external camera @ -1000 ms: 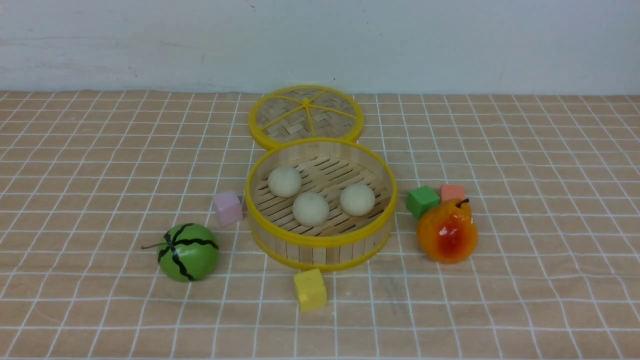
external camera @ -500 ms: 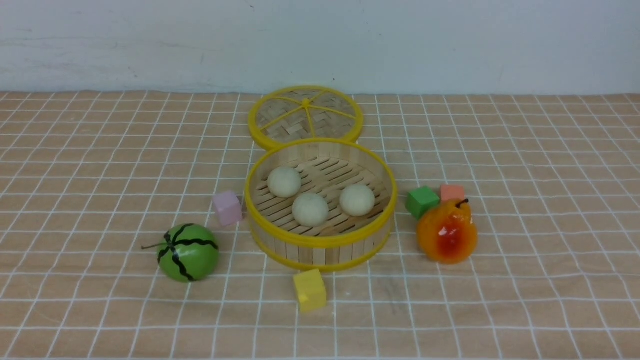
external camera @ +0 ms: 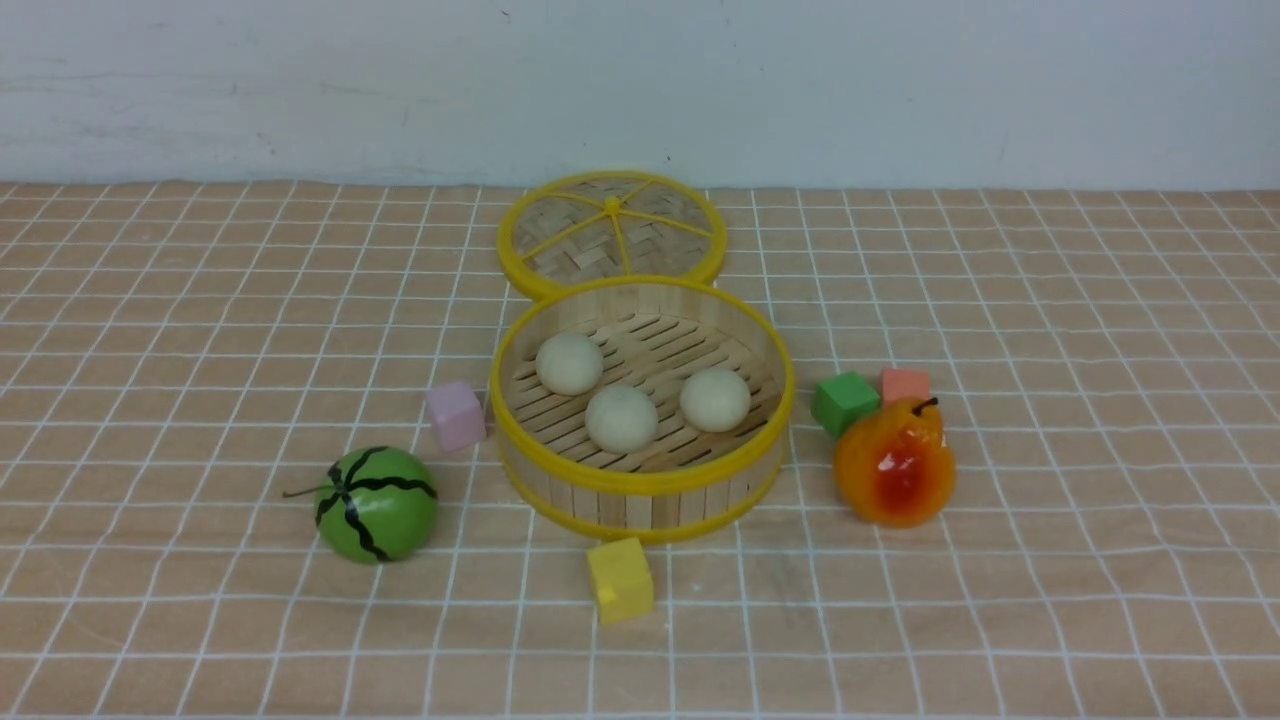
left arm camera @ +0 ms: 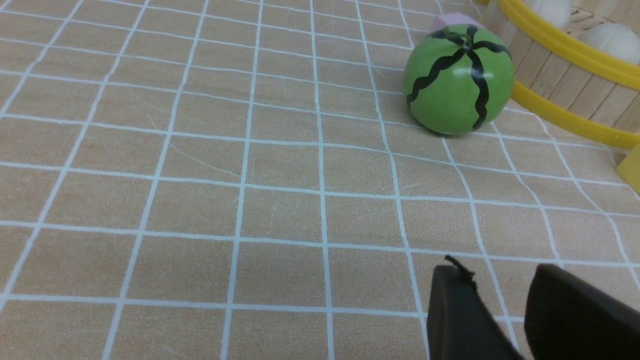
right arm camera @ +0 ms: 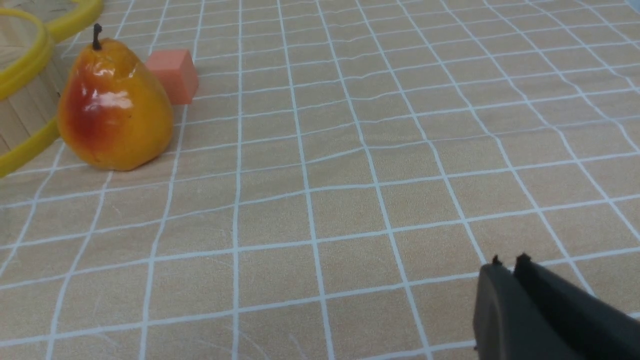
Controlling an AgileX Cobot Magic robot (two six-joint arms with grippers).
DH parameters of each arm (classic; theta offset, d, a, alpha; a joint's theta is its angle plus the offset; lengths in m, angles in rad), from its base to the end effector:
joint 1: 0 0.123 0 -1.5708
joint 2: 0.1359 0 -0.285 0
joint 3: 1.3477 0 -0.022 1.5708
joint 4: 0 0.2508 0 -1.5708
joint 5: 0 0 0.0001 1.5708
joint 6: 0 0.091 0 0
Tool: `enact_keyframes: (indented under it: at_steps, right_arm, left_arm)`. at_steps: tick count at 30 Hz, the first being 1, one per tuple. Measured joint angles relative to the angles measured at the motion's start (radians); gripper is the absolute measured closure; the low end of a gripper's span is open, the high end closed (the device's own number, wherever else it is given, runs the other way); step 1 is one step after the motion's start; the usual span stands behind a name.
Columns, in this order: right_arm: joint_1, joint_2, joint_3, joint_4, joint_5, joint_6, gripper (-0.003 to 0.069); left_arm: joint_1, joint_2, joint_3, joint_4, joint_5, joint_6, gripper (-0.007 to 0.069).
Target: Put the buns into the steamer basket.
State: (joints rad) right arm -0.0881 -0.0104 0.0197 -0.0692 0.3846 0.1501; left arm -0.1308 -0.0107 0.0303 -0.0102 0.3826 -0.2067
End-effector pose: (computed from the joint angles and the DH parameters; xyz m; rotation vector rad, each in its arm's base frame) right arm 0.0519 -0.0070 0.1726 0.1809 1.8679 -0.0258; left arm 0.0520 -0.0072 0.1692 -0.0782 1.8913 -0.2407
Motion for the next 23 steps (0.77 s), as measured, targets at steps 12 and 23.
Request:
enact_keyframes:
  at_steps: [12,23]
  right_arm:
    - [0.000,0.000,0.000,0.000,0.000,0.000,0.0606]
    - [0.000,0.000,0.000,0.000,0.000,0.000,0.0589]
  left_arm:
    - [0.000,0.000,0.000,0.000,0.000,0.000,0.0407]
    - [0.000,0.000,0.000,0.000,0.000,0.000,0.0400]
